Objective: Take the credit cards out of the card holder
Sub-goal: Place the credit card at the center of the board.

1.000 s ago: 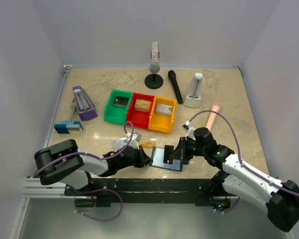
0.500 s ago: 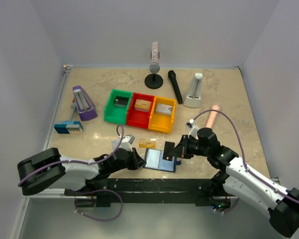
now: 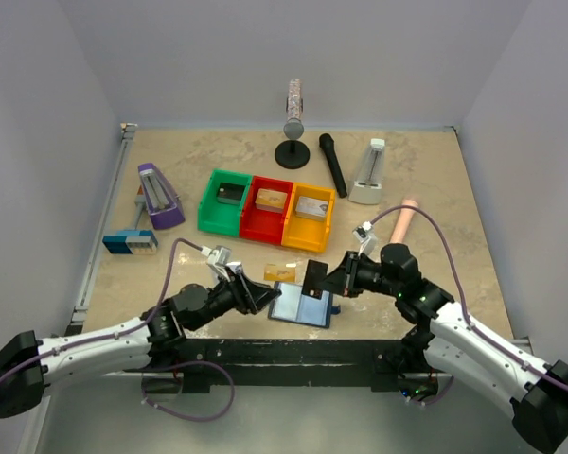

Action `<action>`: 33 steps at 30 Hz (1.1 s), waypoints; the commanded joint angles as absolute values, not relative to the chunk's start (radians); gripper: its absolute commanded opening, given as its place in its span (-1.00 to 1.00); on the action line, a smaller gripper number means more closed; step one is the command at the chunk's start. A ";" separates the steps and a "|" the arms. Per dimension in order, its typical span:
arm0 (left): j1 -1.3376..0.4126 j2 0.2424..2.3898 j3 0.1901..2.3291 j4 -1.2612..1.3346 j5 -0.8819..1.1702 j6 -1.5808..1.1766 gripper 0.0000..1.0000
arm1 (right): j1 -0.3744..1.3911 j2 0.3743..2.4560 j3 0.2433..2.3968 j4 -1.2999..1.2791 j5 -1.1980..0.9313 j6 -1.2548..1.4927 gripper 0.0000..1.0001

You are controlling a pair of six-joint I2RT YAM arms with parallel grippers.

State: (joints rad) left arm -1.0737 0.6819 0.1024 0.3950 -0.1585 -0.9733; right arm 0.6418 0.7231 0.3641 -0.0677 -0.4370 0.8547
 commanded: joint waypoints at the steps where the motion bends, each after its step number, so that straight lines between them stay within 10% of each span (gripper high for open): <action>1: -1.074 0.606 0.124 0.503 -0.085 -0.859 0.26 | 0.640 0.684 0.325 0.135 -0.498 0.902 -1.00; 22: -1.074 0.787 0.192 0.748 0.127 -0.788 0.21 | 0.681 0.879 0.374 0.476 -0.788 0.950 -1.00; 33: -1.074 0.853 0.189 0.805 0.172 -0.811 -0.34 | 0.707 0.887 0.385 0.486 -0.798 0.942 -1.00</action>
